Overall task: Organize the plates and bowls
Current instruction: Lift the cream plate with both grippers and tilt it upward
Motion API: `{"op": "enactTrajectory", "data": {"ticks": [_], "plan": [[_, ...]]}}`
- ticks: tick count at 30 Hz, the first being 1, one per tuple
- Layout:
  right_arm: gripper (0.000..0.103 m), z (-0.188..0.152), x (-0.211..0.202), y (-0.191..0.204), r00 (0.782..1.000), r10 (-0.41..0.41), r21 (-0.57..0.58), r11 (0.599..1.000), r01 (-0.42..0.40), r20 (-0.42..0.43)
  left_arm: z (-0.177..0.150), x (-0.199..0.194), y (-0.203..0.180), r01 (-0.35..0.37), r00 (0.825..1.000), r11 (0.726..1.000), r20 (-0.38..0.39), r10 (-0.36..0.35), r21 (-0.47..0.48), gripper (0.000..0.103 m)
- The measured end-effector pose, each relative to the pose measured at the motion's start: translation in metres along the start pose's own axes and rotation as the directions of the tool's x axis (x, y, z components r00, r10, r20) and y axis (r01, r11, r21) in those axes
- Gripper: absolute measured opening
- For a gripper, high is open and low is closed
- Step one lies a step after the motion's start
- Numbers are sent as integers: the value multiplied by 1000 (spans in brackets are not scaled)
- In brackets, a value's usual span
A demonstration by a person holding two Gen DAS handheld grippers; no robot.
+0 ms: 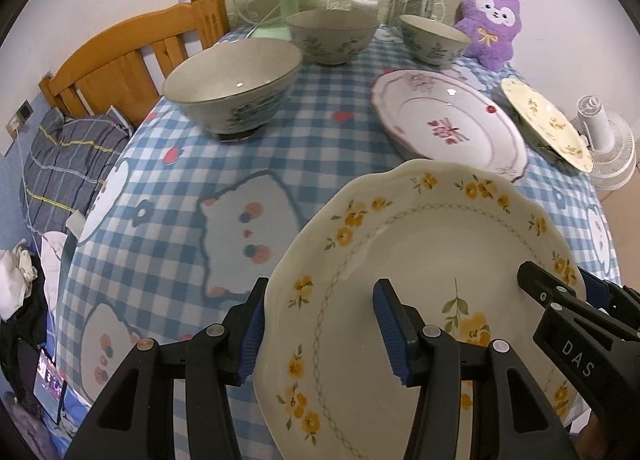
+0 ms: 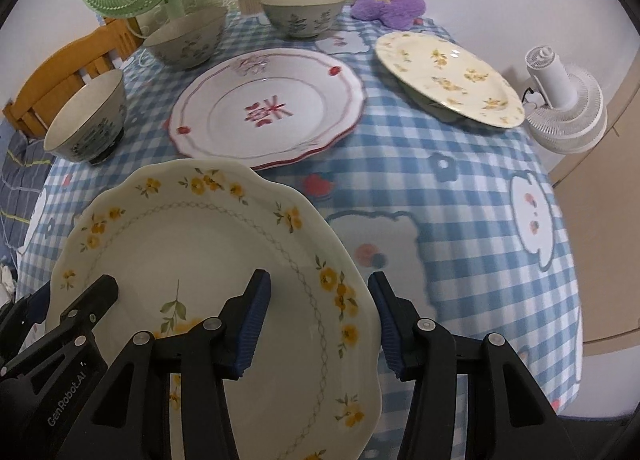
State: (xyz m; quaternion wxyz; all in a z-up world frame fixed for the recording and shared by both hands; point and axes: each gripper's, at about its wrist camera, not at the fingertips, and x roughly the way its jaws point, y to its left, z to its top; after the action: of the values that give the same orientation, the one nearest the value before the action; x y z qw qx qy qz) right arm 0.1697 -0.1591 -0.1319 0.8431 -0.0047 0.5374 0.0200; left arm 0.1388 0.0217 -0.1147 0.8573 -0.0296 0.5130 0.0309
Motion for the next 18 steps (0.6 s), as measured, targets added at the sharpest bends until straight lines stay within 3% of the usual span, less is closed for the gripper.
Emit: {"op": "enactTrajectory", "data": {"ticks": [18], "plan": [[54, 3, -7, -91, 1000, -21, 26, 999, 20, 20, 2, -3, -87, 18, 1000, 1000, 22, -18, 10, 52]]}}
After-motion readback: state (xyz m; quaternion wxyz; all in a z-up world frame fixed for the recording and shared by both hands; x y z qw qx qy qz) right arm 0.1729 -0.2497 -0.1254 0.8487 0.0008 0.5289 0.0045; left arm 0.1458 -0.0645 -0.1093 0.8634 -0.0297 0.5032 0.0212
